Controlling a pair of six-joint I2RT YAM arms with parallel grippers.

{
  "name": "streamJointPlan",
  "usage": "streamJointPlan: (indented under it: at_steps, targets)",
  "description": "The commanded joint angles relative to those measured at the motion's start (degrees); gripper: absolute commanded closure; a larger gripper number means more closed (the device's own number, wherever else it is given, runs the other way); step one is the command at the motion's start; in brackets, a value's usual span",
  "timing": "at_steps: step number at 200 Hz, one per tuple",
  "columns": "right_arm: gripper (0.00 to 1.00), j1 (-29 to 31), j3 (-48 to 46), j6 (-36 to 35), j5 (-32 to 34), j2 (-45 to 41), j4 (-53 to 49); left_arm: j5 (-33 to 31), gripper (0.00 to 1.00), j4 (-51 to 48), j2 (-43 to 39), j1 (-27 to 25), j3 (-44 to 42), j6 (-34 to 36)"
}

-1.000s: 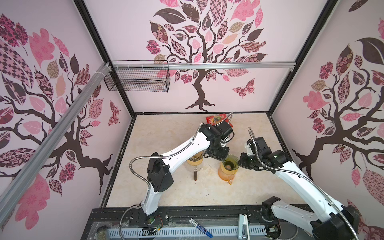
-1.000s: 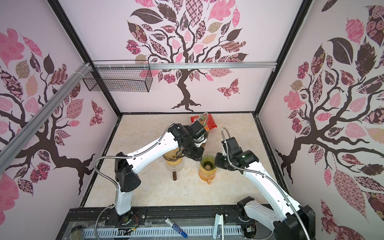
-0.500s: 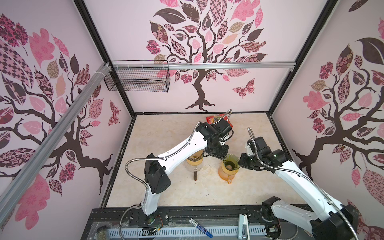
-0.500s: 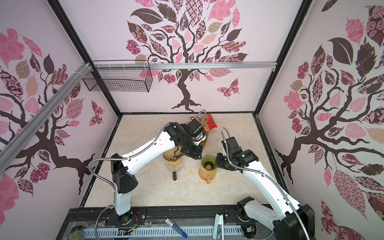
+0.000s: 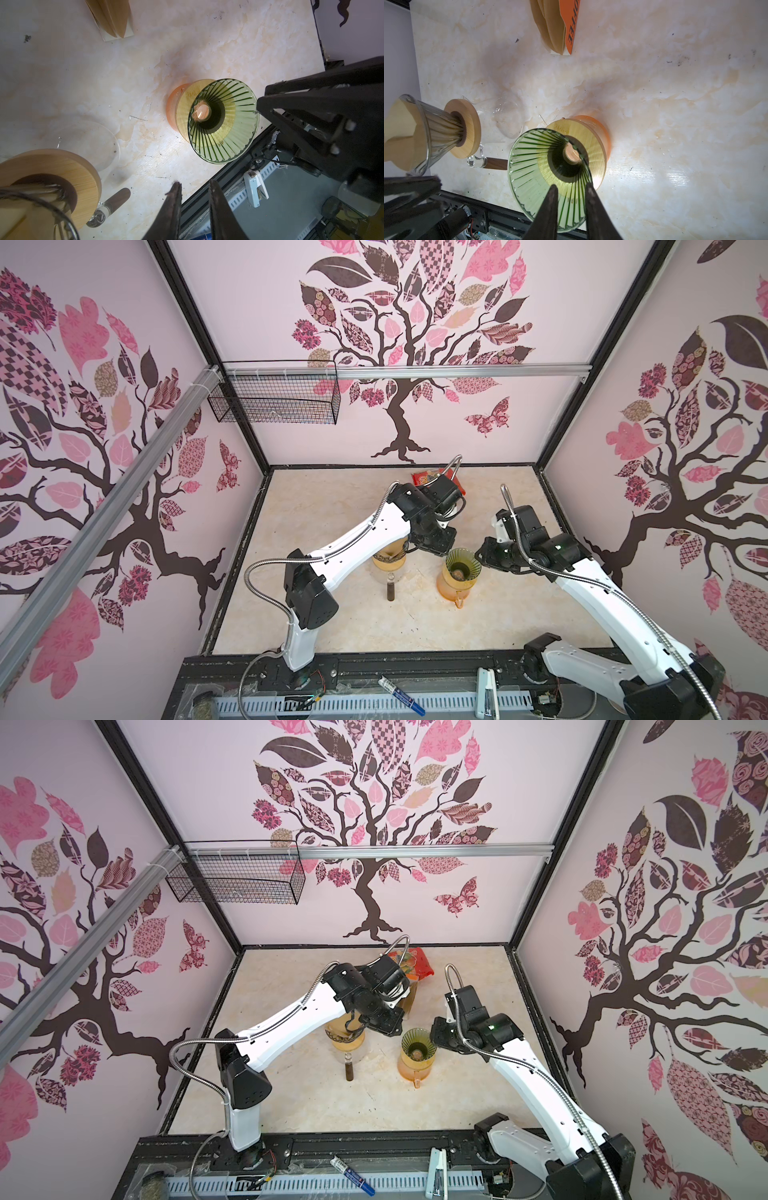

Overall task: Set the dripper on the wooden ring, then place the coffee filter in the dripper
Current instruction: 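Open both grippers and lift them off the green dripper rim, then move the right gripper toward the orange filter box while the left withdraws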

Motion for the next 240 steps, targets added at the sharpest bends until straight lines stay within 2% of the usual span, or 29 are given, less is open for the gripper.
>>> streamJointPlan:
  at_steps: [1, 42, 49, 82, 127, 155, 208, 240]
  targets:
    - [0.73, 0.01, 3.09, -0.90, 0.05, -0.25, -2.29, -2.64, 0.71, 2.25, -5.22, 0.53, -0.56, -0.82]
    - [0.66, 0.05, 5.55, -1.31, -0.45, -0.27, -2.77, -6.10, 0.61, 7.32, -12.87, 1.19, -6.62, -2.68]
    - [0.64, 0.06, 5.83, -1.33, -0.47, -0.19, -2.57, -6.42, 0.58, 8.50, -14.61, 1.58, -10.12, -3.17]
    - [0.55, 0.10, 8.15, -1.50, -1.50, 1.16, -2.01, -9.89, 0.34, 12.26, -22.27, 2.95, -17.93, -4.57]
    - [0.42, 0.13, 12.40, -3.11, -2.23, 5.05, -1.69, -15.41, 0.19, 11.48, -30.67, 3.40, -23.30, -3.87]
    - [0.35, 0.15, 15.36, -4.19, -1.15, 8.97, -1.08, -16.50, 0.03, 12.85, -36.93, 3.49, -28.40, -3.13]
    - [0.29, 0.17, 23.34, -6.71, 0.28, 18.83, -1.46, -17.86, 0.03, 12.76, -44.91, 3.75, -33.28, 0.96]
    - [0.29, 0.14, 28.47, -9.29, 3.27, 25.20, -2.71, -14.31, 0.03, 15.76, -47.71, 3.75, -38.43, -0.01]
